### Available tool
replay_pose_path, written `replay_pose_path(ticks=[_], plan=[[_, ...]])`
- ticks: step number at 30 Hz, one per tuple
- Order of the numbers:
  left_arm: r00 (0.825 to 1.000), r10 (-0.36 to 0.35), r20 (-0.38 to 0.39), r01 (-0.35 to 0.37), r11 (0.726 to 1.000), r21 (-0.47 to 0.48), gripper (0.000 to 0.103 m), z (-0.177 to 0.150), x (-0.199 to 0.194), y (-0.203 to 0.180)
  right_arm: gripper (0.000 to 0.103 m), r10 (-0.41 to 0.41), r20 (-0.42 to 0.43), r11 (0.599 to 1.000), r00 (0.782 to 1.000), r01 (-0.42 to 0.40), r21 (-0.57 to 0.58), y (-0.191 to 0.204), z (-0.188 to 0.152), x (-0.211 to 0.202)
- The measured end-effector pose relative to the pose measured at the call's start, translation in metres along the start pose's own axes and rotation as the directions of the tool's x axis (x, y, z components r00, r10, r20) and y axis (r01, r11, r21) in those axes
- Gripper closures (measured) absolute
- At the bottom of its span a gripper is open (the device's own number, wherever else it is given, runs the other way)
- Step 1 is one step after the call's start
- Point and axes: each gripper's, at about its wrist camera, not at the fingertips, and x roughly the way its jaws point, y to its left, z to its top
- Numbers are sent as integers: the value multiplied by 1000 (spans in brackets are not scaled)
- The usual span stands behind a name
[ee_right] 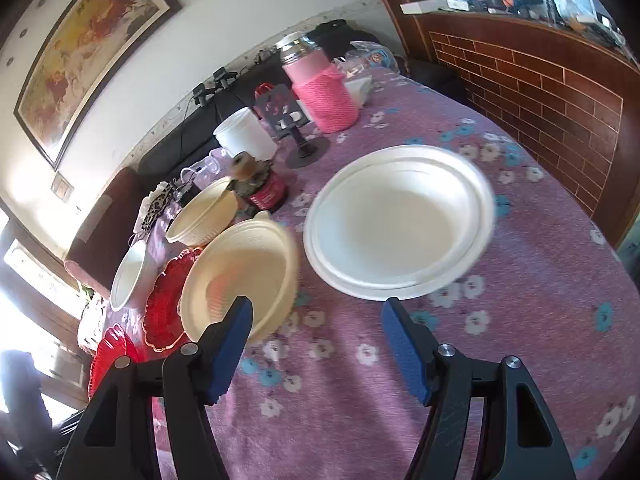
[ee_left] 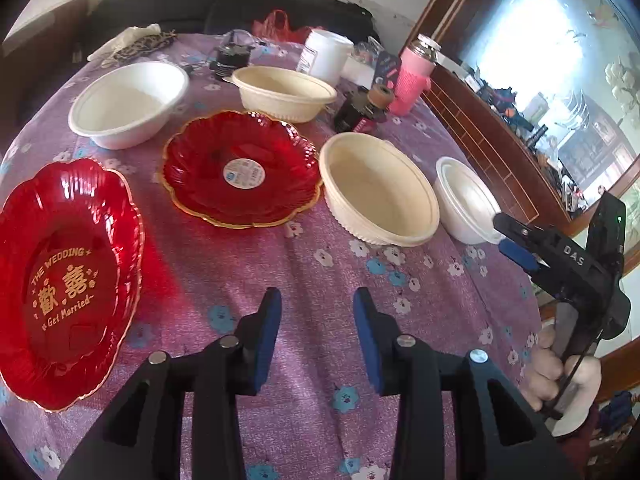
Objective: Organize plates and bowls
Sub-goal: 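Grasp the rim of the cream plastic bowl with the right gripper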
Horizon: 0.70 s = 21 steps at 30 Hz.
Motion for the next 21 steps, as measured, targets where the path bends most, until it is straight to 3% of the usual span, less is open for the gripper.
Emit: replay_pose_path(ticks=[5, 8, 10, 11, 12, 17, 21], plan=[[1000, -24, 1, 25, 999, -25, 64, -6, 2, 5, 32, 43, -92, 999, 995, -41, 24, 16, -3, 33], [1000, -16, 0, 16, 1000, -26, 64, -9, -1, 9, 32, 22, -105, 999, 994, -20, 26, 32, -3, 55], [1000, -14, 7, 14, 999, -39, 64, -11, -5, 14, 43, 19, -122, 999, 992, -15, 39, 40, -2, 71], [1000, -14, 11, 14, 999, -46, 64, -11, -7, 17, 70, -3, -132, 999, 991, 8, 39, 42, -3, 77], [1000, -14, 13, 15, 999, -50, 64, -12, -8, 20, 83, -41, -145, 998, 989, 49, 50, 41, -5, 81], [999, -28, 41, 30, 998, -59, 57, -15, -19, 32, 89, 4, -156, 993, 988, 15, 120, 14, -19, 67], [998, -47, 47, 49, 997, -56, 57, -16, -19, 37, 90, 119, -186, 979, 975, -85, 185, -17, -37, 45]])
